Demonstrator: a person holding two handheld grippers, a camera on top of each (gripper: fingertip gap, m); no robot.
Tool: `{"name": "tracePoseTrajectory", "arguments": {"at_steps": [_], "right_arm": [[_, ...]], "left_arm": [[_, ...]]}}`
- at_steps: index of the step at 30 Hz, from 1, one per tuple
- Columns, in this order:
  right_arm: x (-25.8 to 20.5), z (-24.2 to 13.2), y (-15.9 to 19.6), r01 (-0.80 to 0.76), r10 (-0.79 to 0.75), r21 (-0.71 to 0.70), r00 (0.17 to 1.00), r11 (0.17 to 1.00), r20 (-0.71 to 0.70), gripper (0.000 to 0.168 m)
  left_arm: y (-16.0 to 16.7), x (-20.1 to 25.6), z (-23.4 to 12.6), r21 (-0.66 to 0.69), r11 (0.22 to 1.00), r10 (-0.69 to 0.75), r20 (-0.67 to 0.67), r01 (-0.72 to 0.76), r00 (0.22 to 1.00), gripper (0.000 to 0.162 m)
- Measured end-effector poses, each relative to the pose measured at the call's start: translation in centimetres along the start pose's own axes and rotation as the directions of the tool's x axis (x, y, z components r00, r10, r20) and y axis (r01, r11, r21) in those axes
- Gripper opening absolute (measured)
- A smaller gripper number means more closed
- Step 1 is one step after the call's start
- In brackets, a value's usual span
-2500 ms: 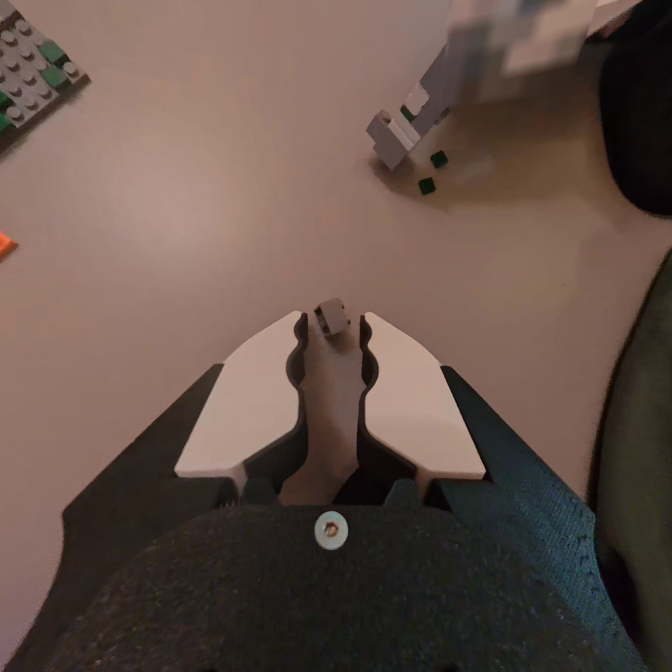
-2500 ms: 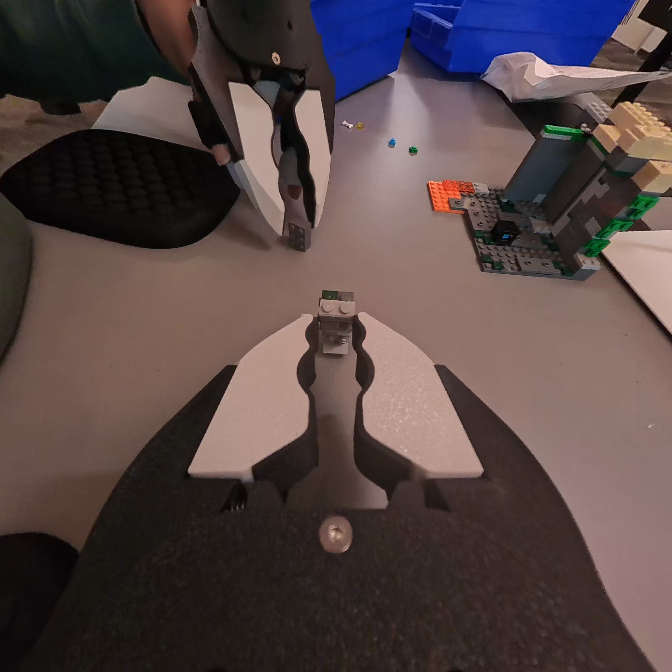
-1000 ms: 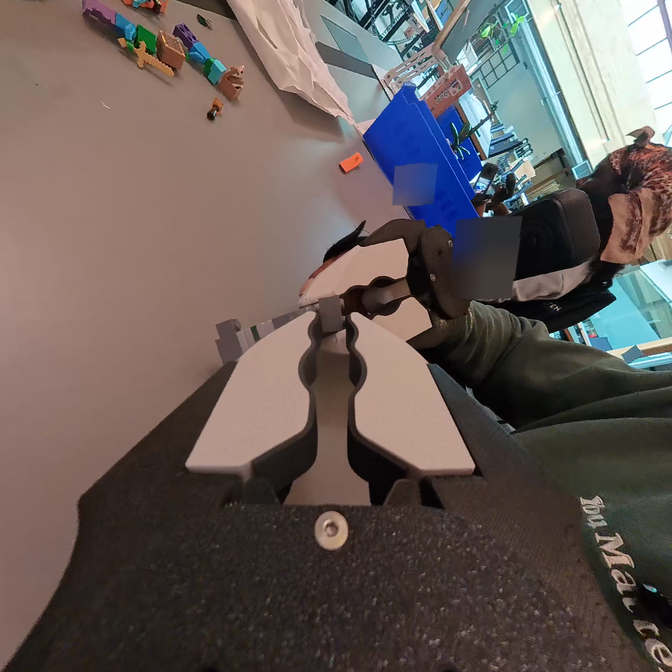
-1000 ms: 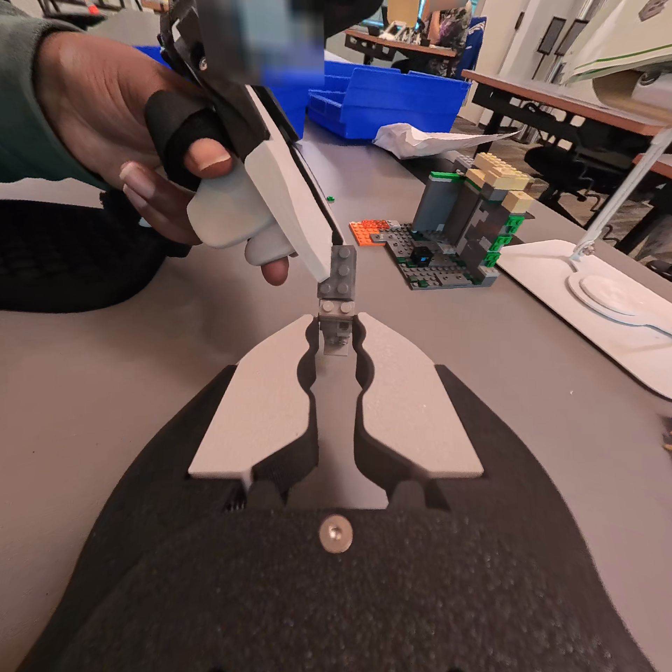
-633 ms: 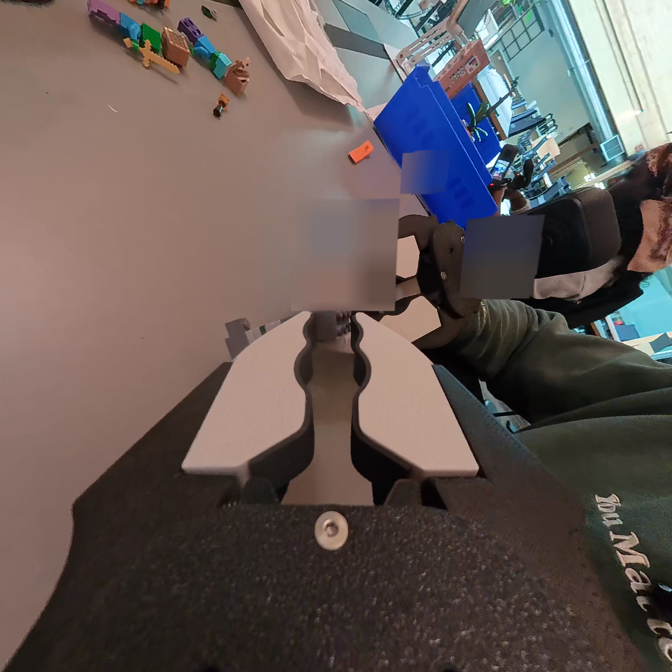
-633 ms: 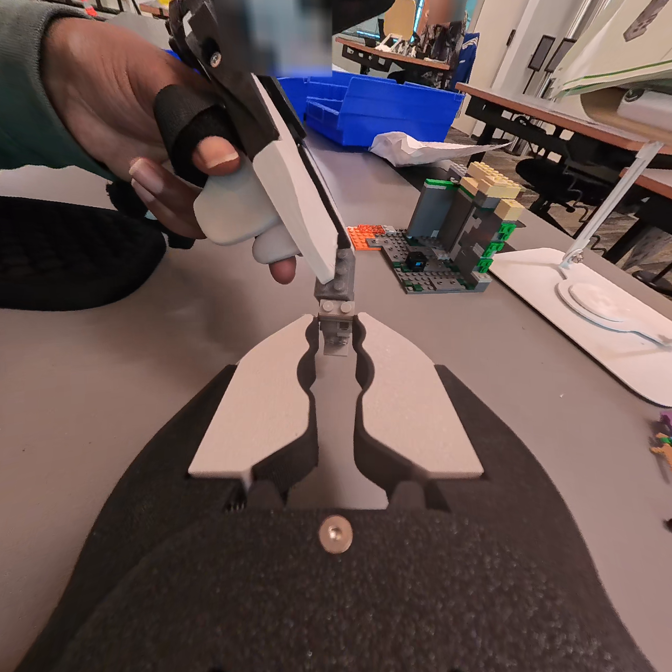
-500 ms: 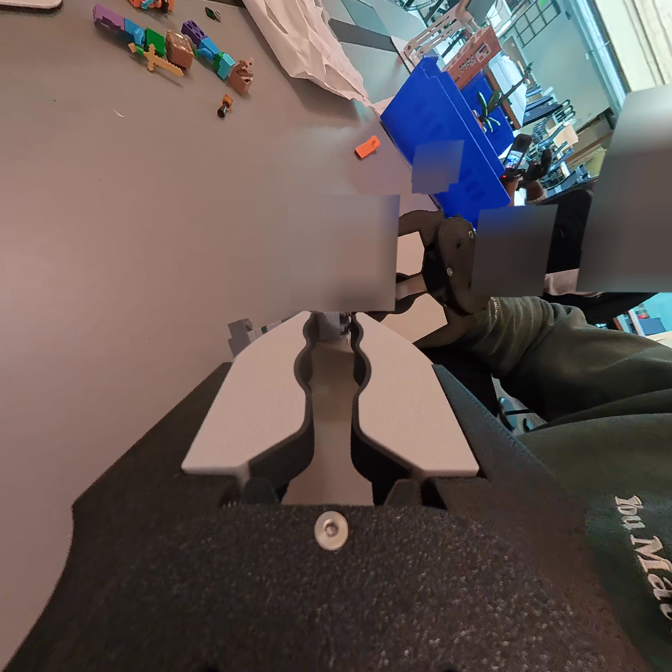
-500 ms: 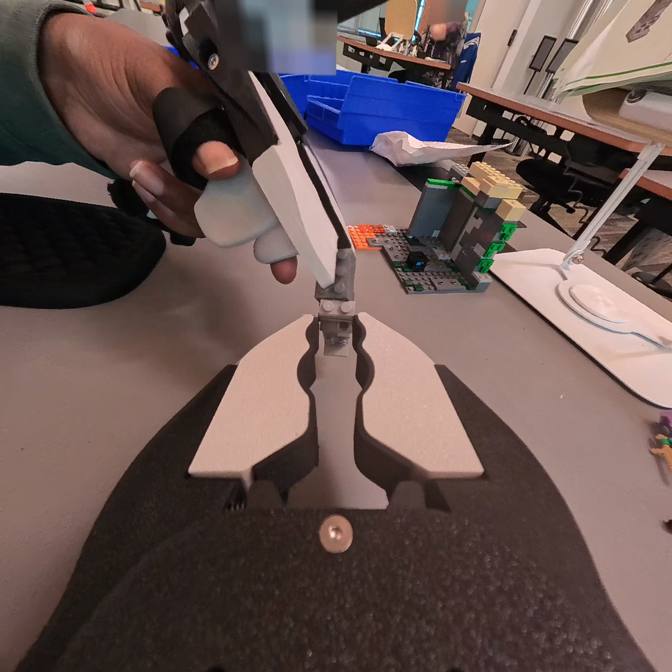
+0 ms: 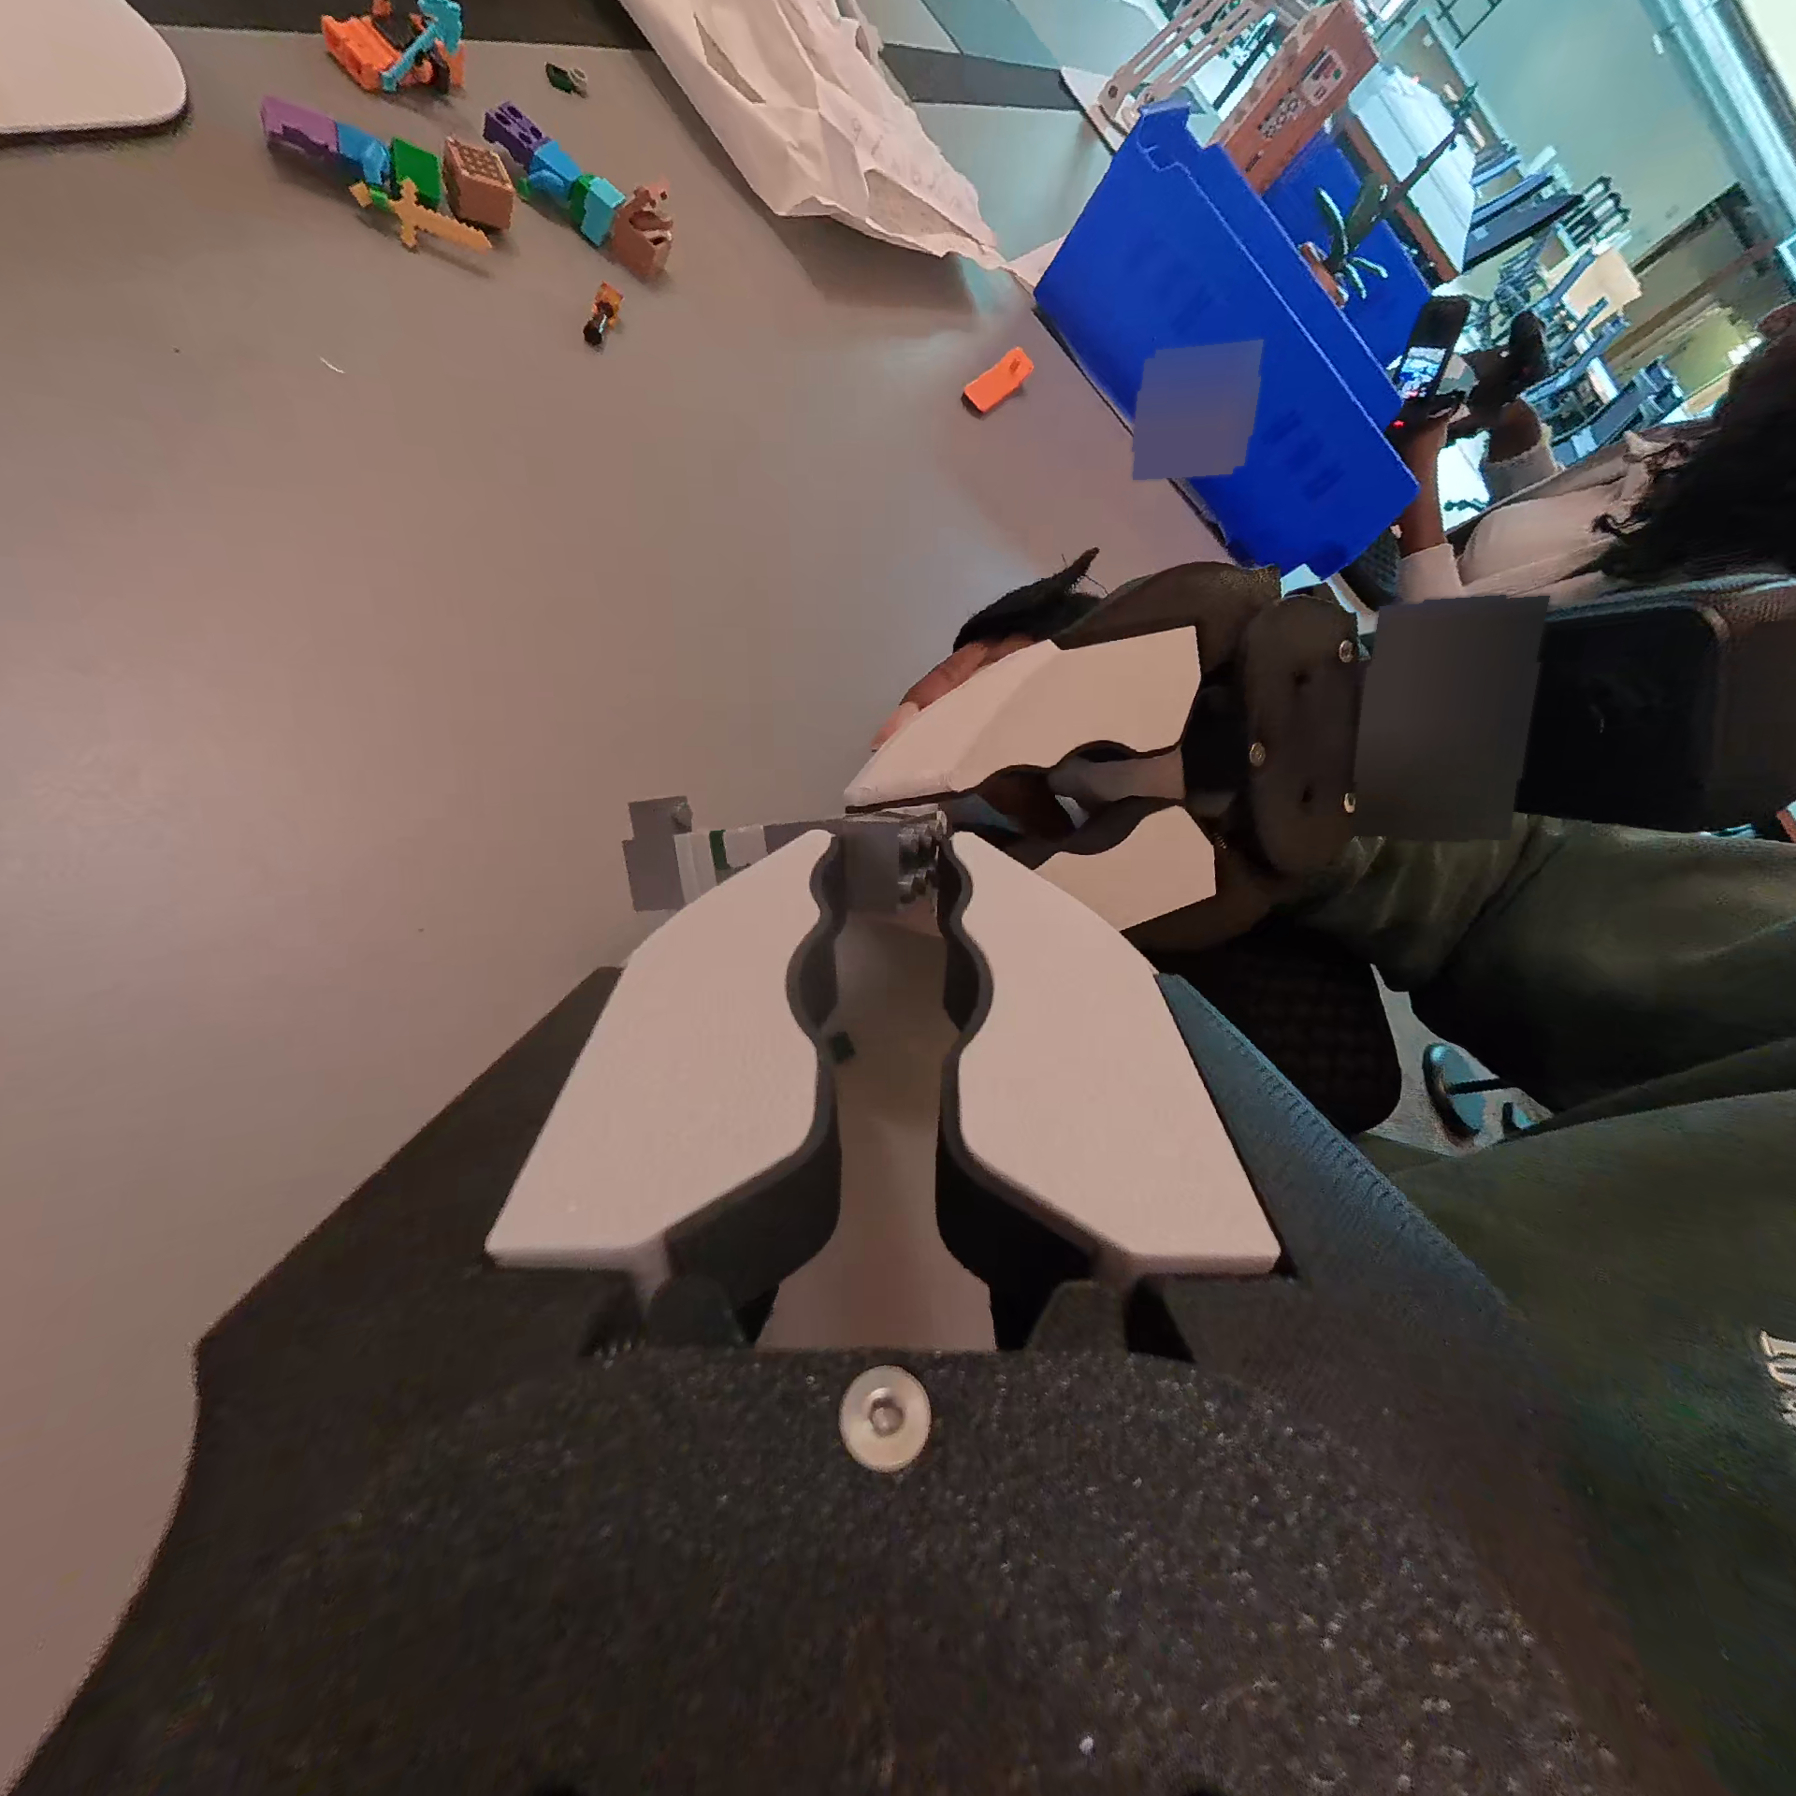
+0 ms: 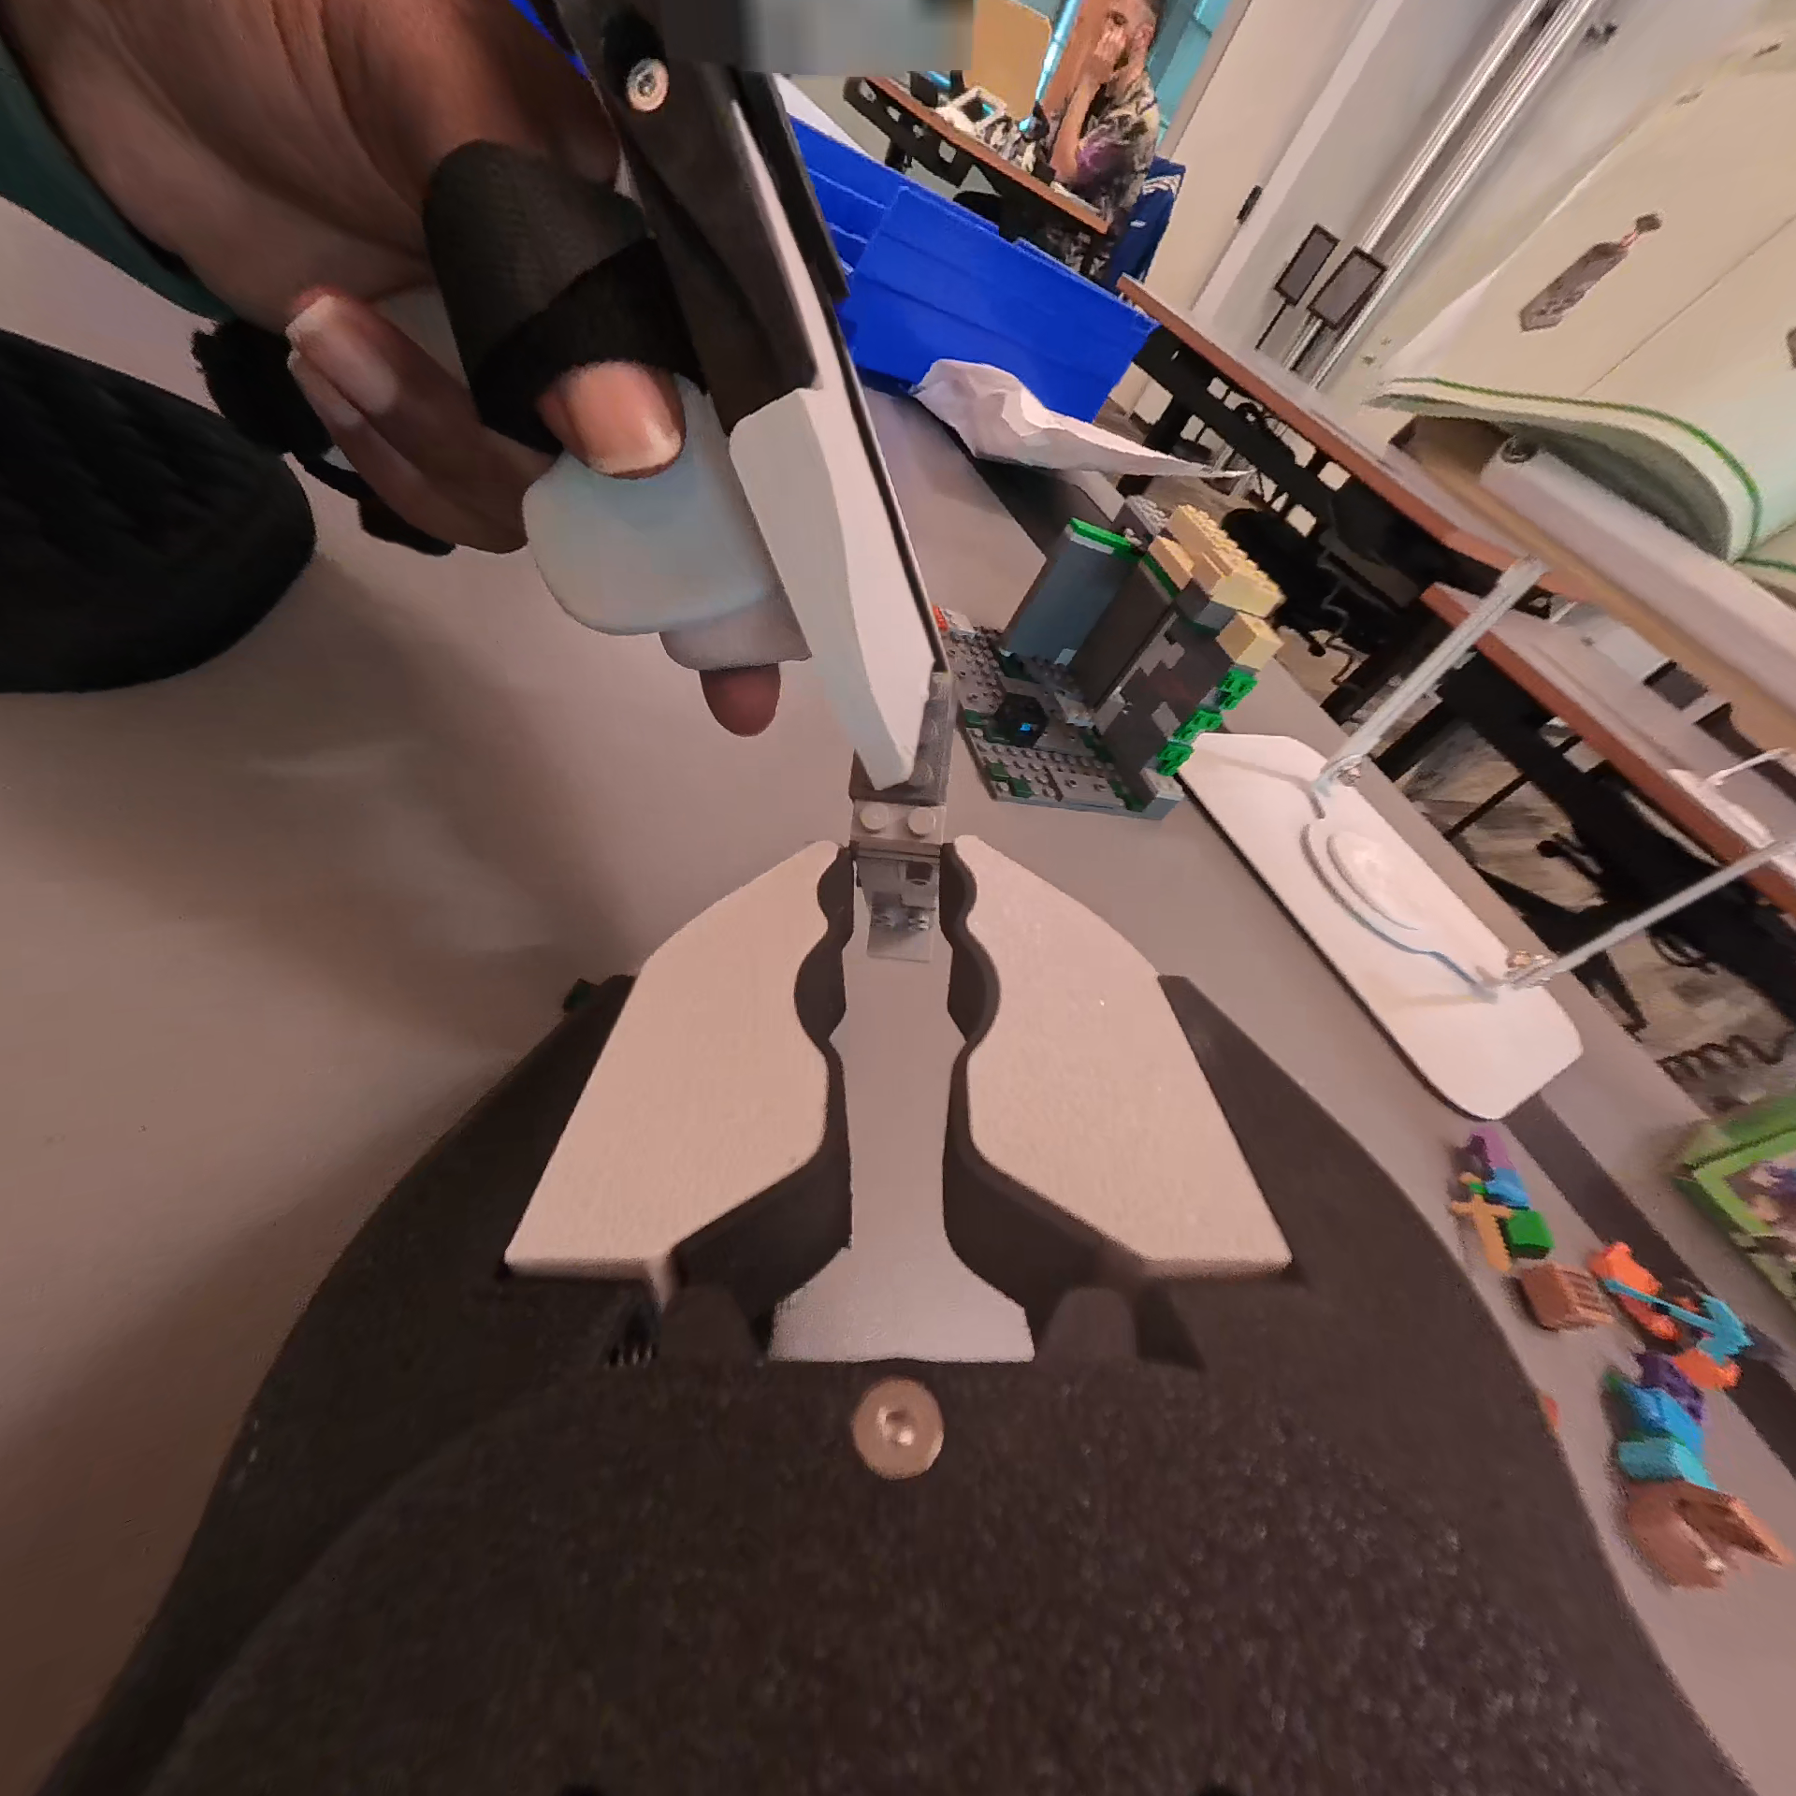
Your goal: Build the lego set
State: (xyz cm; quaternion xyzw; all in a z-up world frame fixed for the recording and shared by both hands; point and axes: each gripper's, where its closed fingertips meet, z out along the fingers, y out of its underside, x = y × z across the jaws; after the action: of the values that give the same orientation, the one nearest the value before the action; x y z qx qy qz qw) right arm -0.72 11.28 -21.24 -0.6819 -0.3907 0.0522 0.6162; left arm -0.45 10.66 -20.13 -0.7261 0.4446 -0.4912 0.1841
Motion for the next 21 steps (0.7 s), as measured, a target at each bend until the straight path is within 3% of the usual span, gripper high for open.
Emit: {"name": "tracePoseTrajectory", "arguments": {"at_steps": [21], "right_arm": [[-0.19,-0.58,-0.93,0.254,-0.255,-0.019,0.961,0.967,-0.109,0.015]], "left_arm": [[0.27,0.75,-0.36,0.047,0.991,0.128,0.011,-0.128,0.992,0.018]]}}
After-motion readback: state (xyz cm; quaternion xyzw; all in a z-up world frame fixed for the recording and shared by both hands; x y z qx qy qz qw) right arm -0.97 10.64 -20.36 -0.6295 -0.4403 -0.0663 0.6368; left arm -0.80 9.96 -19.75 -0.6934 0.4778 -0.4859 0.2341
